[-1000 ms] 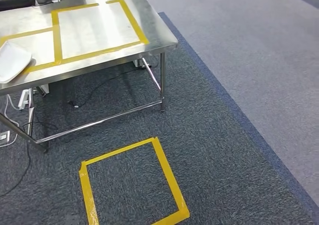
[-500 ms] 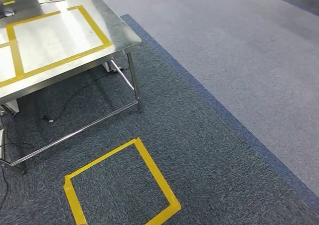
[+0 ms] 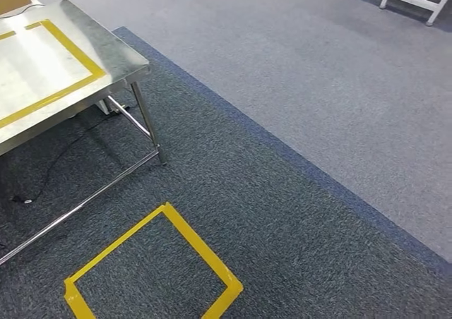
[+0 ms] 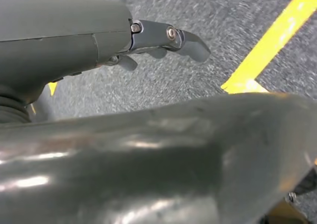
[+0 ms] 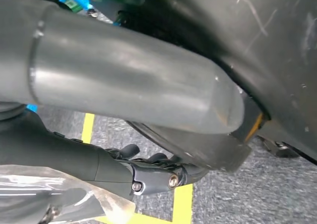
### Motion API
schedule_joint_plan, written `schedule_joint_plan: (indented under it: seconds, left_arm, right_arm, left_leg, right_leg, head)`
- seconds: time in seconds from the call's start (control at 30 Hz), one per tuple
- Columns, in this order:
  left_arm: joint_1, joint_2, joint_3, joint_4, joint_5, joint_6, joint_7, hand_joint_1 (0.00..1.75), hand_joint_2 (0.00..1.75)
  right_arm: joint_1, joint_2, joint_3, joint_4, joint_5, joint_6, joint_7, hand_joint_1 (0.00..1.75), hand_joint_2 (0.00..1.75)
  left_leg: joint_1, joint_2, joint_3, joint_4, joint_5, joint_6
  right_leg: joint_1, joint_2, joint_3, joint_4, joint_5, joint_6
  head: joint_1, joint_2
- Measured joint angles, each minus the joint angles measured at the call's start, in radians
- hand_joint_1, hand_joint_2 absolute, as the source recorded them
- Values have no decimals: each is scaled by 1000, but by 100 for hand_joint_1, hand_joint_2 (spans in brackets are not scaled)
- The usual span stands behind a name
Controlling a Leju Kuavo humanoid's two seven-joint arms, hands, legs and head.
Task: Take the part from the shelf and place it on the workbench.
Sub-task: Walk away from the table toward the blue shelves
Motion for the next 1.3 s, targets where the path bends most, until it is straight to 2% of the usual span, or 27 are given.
schedule_joint_plan:
  seconds: [0.03,0.1,0.17,0.2,0.23,0.27,0.3,0.37,0.4,0.47,0.5,0.57,0.63,0.67,0.7,0.73,0.77,0.83,0.87,0.93,1.0,1.07,1.13,1.2,1.23,1.27,1.3]
  left_arm:
    - [0,-1,0,0,-2,-7,-6,0,0]
    - [1,-4,1,0,-11,-15,-20,0,0]
    - [3,-5,0,0,-24,-18,-28,0,0]
    - [2,-5,0,0,-31,-18,-29,0,0]
    - [0,-6,-1,0,-39,-17,-29,0,0]
    - [-2,-8,-2,0,-46,-17,-29,0,0]
    - [-5,-9,-4,0,-53,-17,-29,0,0]
    - [-8,-11,-8,0,-68,-15,-29,0,0]
    - [-8,-12,-11,0,-76,-14,-30,0,0]
    - [-9,-13,-21,0,-104,-14,-30,0,0]
    - [-10,-13,-28,0,-121,-14,-29,0,0]
    - [-11,-13,-49,1,-153,-16,-24,0,0]
    - [-10,-13,-65,5,-169,-19,-14,0,0]
    - [-9,-12,-70,6,-171,-21,-9,0,0]
    - [-6,-12,-74,8,-173,-23,-5,0,0]
    - [-5,-12,-80,9,-179,-27,-1,0,0]
    - [-4,-12,-85,10,-187,-32,2,0,0]
    - [-5,-10,-100,11,-211,-46,10,0,0]
    - [-6,-8,-107,11,-220,-51,13,0,0]
    - [-10,-4,-121,12,-234,-55,19,0,0]
    - [-15,-2,-135,13,-256,-54,26,0,0]
    - [-17,0,-156,13,-284,-51,30,0,0]
    - [-17,1,-175,13,-303,-48,31,0,0]
    - [-16,1,-188,13,-309,-45,32,0,0]
    - [-16,2,-192,13,-310,-44,33,0,0]
    - [-18,2,-195,13,-311,-42,32,0,0]
    - [-20,2,-199,13,-314,-41,32,0,0]
  right_arm:
    - [-1,0,0,0,0,3,5,0,0]
    - [-4,-3,0,0,-1,12,21,0,0]
    - [-9,-6,0,0,-3,20,38,0,0]
    - [-11,-7,0,0,-4,23,48,0,0]
    - [-12,-9,-1,0,-5,26,58,0,0]
    - [-12,-12,-1,0,-6,28,68,0,0]
    - [-11,-15,-1,0,-7,30,75,0,0]
    - [-8,-20,-2,0,-10,34,83,0,0]
    - [-7,-23,-2,0,-12,37,84,0,0]
    - [-2,-27,-4,0,-16,43,84,0,0]
    - [-1,-27,-4,0,-18,46,85,0,0]
    - [-2,-27,-5,0,-21,49,86,0,0]
    - [-5,-27,-6,0,-24,50,87,0,0]
    - [-6,-27,-7,0,-25,50,89,0,0]
    - [-6,-27,-9,0,-28,50,90,0,0]
    - [-6,-27,-13,0,-34,50,93,0,0]
    - [-7,-27,-18,0,-43,50,97,0,0]
    - [-13,-27,-32,0,-67,50,106,0,0]
    - [-17,-27,-41,0,-77,51,112,0,0]
    - [-22,-27,-56,0,-86,53,120,0,0]
    - [-23,-28,-68,0,-90,53,123,0,0]
    - [-23,-30,-78,0,-91,53,124,0,0]
    - [-26,-32,-85,0,-93,55,125,0,0]
    - [-30,-33,-93,0,-95,56,124,0,0]
    - [-31,-34,-97,0,-95,57,125,0,0]
    - [-29,-34,-100,0,-96,57,127,0,0]
    - [-28,-34,-103,0,-96,58,129,0,0]
  left_leg:
    - [2,14,1,-5,3,6]
    - [1,45,2,-10,5,14]
    - [0,80,1,-9,4,15]
    - [-1,97,1,-9,4,15]
    - [-1,112,2,-8,3,15]
    - [-1,124,2,-7,2,14]
    - [-1,135,3,-6,0,11]
    - [-7,153,5,0,-4,2]
    - [-9,162,5,2,-5,-3]
    - [-10,182,8,3,-7,-13]
    - [-9,176,8,6,-12,-19]
    - [-4,127,-9,58,-55,-30]
    - [-2,75,-60,186,-125,-33]
    - [-1,68,-87,250,-149,-32]
    - [-2,65,-105,289,-155,-30]
    - [-2,62,-107,290,-138,-27]
    - [-2,56,-94,251,-104,-23]
    - [-1,14,-45,120,-24,-12]
    - [1,-10,-24,65,-3,-8]
    - [1,-32,-10,21,-1,-6]
    - [2,-11,-7,10,-1,-3]
    - [4,16,-5,0,4,6]
    - [2,48,-5,-2,4,12]
    - [-1,83,-5,-2,3,14]
    - [-2,100,-5,-2,3,14]
    - [-2,114,-5,-2,2,14]
    - [-2,126,-3,-2,1,12]
  right_leg:
    - [1,-27,-14,23,-16,4]
    - [4,-87,-66,129,-75,11]
    - [2,-105,-118,252,-124,18]
    - [1,-109,-122,274,-125,22]
    - [0,-114,-108,262,-111,24]
    - [-2,-123,-71,205,-81,25]
    - [-2,-146,-27,128,-56,25]
    - [2,-193,39,10,-30,16]
    - [4,-206,48,-11,-31,9]
    - [6,-186,41,-11,-28,-5]
    - [5,-174,39,-12,-25,-11]
    - [1,-151,41,-15,-18,-24]
    - [1,-125,40,-14,-13,-31]
    - [2,-110,39,-14,-12,-33]
    - [3,-95,39,-14,-12,-34]
    - [4,-78,40,-13,-11,-34]
    - [4,-62,41,-12,-11,-34]
    - [6,-33,43,-10,-11,-31]
    - [6,-21,40,-7,-11,-27]
    - [3,1,28,-5,-7,-15]
    - [-1,12,12,-4,-4,-2]
    - [2,-31,-15,38,-32,7]
    - [4,-88,-69,154,-95,12]
    - [3,-107,-116,264,-137,17]
    - [2,-112,-116,276,-133,18]
    - [1,-119,-94,244,-111,19]
    - [0,-131,-55,179,-78,19]
  head:
    - [3,0]
    - [8,0]
    - [9,0]
    - [9,0]
    - [9,0]
    - [9,0]
    - [9,0]
    - [9,0]
    - [9,0]
    - [9,0]
    - [8,0]
    - [6,0]
    - [4,0]
    - [4,0]
    - [4,0]
    - [4,0]
    - [4,0]
    - [4,0]
    - [4,0]
    - [2,0]
    - [-1,0]
    - [4,0]
    - [8,0]
    - [9,0]
    - [9,0]
    - [9,0]
    - [9,0]
